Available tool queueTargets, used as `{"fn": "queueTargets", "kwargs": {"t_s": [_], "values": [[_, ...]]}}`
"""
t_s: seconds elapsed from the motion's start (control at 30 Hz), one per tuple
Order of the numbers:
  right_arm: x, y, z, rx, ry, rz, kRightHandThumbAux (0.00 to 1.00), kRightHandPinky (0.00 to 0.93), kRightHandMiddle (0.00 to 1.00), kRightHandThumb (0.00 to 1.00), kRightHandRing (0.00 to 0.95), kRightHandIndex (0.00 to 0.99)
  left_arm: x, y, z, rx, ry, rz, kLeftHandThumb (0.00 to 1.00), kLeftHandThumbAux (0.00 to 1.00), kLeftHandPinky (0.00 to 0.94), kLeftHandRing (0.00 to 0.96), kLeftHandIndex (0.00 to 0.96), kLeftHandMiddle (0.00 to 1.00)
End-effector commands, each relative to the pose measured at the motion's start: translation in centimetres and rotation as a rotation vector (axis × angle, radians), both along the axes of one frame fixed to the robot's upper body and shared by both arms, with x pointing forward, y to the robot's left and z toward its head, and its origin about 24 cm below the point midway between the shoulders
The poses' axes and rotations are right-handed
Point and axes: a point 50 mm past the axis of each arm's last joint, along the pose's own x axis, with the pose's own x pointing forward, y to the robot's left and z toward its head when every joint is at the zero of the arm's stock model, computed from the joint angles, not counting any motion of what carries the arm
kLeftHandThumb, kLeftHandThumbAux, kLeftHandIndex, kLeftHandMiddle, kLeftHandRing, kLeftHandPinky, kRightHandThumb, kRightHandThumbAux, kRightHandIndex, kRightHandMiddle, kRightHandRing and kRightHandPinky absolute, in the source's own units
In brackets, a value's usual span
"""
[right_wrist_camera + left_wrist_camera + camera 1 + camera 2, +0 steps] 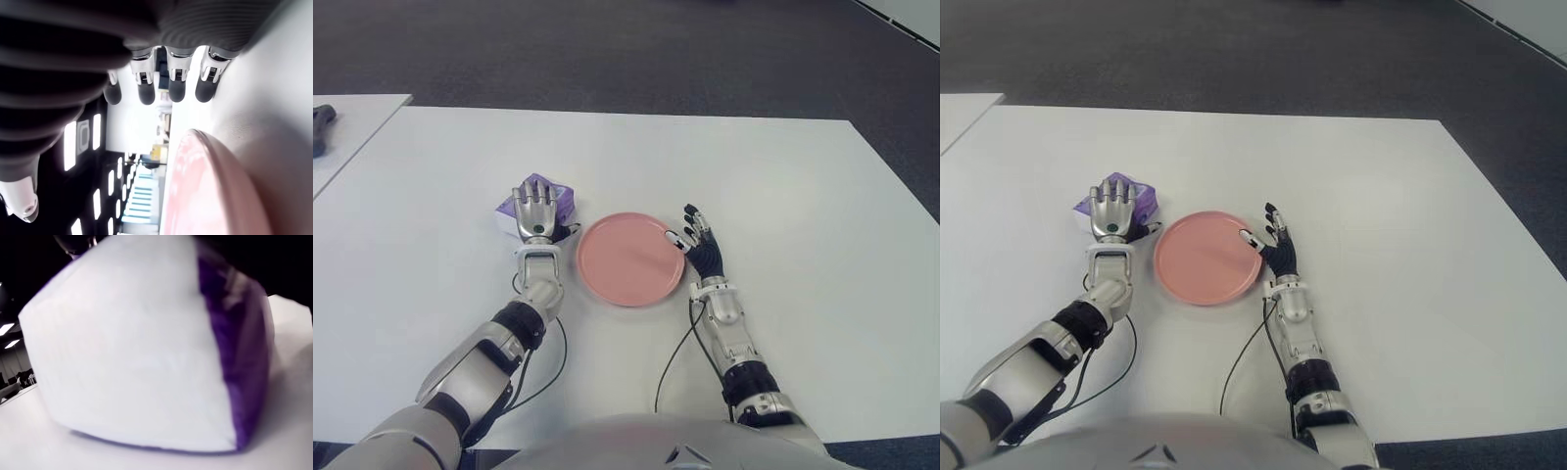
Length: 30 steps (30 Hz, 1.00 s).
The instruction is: Put the tissue paper into the plate.
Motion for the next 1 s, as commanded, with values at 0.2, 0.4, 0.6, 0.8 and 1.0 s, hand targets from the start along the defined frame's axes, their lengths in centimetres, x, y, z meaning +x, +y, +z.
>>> {"fn": "queueTargets", "kwargs": {"t_s": [0.2, 0.4, 0.6, 0.8, 1.0], "values": [[-2.2, -0.7, -3.4, 0.031, 0.197, -0.022, 0.63, 0.0, 0.0, 0.068, 0.0, 0.0, -1.7, 0.5, -2.4, -0.057, 0.121, 0.031, 0.0, 0.195, 0.0, 0.0, 0.0, 0.0], [-2.2, -0.6, -3.2, 0.045, 0.187, -0.007, 0.654, 0.0, 0.0, 0.063, 0.0, 0.0, -1.6, 1.1, -2.3, -0.051, 0.113, 0.028, 0.0, 0.203, 0.0, 0.0, 0.0, 0.0], [-1.9, -0.4, -3.1, 0.056, 0.19, -0.009, 0.663, 0.0, 0.0, 0.061, 0.0, 0.0, -1.6, 1.4, -1.8, -0.025, 0.065, 0.009, 0.0, 0.271, 0.213, 0.158, 0.019, 0.111], [-1.8, -0.4, -3.1, 0.058, 0.193, -0.018, 0.664, 0.0, 0.0, 0.074, 0.0, 0.0, -1.6, 1.9, -1.7, -0.018, 0.032, 0.009, 0.011, 0.41, 0.537, 0.452, 0.261, 0.418], [-1.7, -0.5, -3.2, 0.054, 0.182, -0.02, 0.675, 0.0, 0.0, 0.085, 0.0, 0.0, -1.4, 2.8, -1.5, -0.023, -0.005, 0.018, 0.177, 0.566, 0.692, 0.621, 0.426, 0.612]]}}
